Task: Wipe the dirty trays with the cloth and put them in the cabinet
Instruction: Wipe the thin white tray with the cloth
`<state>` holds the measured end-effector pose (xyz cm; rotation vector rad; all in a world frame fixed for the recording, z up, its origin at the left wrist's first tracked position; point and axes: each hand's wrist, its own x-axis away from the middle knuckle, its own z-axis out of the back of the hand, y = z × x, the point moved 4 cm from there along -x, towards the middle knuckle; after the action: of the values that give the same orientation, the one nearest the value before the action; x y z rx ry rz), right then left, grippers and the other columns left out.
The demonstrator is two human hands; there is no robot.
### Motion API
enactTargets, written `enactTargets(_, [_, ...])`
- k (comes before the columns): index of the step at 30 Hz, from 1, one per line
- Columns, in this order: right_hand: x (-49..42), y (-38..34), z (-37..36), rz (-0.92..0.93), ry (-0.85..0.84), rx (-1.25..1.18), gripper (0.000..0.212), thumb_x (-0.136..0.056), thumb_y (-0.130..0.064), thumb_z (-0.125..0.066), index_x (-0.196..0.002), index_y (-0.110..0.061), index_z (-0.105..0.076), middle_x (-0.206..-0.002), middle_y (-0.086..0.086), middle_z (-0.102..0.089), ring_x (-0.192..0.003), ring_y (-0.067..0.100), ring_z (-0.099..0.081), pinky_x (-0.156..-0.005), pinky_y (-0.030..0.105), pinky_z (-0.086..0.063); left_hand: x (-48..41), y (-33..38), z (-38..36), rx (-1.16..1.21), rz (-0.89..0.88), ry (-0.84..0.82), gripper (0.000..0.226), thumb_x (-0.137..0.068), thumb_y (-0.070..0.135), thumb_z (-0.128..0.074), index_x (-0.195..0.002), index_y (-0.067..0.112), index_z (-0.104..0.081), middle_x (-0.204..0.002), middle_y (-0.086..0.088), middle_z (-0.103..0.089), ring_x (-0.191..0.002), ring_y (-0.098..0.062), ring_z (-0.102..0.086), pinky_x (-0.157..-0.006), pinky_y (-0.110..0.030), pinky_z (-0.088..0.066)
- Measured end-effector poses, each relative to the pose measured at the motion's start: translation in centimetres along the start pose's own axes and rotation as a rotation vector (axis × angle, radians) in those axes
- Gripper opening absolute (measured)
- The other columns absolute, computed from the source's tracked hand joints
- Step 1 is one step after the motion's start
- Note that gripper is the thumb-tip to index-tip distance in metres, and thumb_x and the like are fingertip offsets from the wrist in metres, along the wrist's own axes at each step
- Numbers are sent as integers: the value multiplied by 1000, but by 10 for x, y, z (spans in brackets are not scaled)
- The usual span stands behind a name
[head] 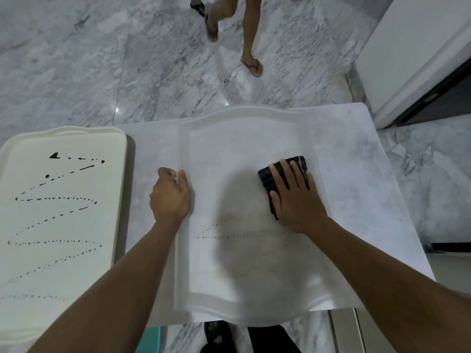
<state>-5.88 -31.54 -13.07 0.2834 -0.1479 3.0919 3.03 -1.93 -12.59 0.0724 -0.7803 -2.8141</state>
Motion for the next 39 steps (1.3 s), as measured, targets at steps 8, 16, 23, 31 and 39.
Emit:
enactTargets(8, [3,-8,0,-25,36,52,63,-105,-44,-25,-162,-22,-11,-168,8,-12,-155,30,-14,-122,54,-17,77,-38,21,114,-172,-153,38,-106,41,-34,-130,16,-51,-89,-1,-68,-85,-33,-66,-67,-33,-44])
enactTargets(16, [11,-101,-15,28,35,-12,64,-103,-45,-23,-162,-24,-10,-169,5,-10,-156,27,-10,-123,54,-12,75,-44,17,178,-74,-92,36,-105,39,-31,-114,15,-56,-83,-6,-64,-74,-27,-55,-63,-33,-35])
enactTargets(23, [22,-207,-23,118,7,-146,73,-93,-42,-19,-161,-18,-13,-169,6,-9,-156,27,-6,-123,54,-7,68,-50,10,233,-110,-143,36,-105,46,-26,-107,19,-49,-77,9,-58,-70,-12,-55,-56,-29,-36])
enactTargets(31, [33,-177,-22,232,-5,-78,65,-102,-38,-32,-162,-23,-14,-169,5,-10,-156,24,-8,-124,50,-9,65,-50,7,169,-53,-191,34,-104,44,-28,-99,15,-45,-74,4,-53,-67,-16,-50,-54,-33,-31])
enactTargets(39, [95,-23,-16,8,-66,-17,63,-106,-41,-23,-162,-26,1,-170,3,3,-157,22,3,-125,50,-10,68,-45,8,137,-28,-178,36,-105,41,-29,-101,11,-48,-77,-3,-54,-75,-31,-55,-69,-39,-43])
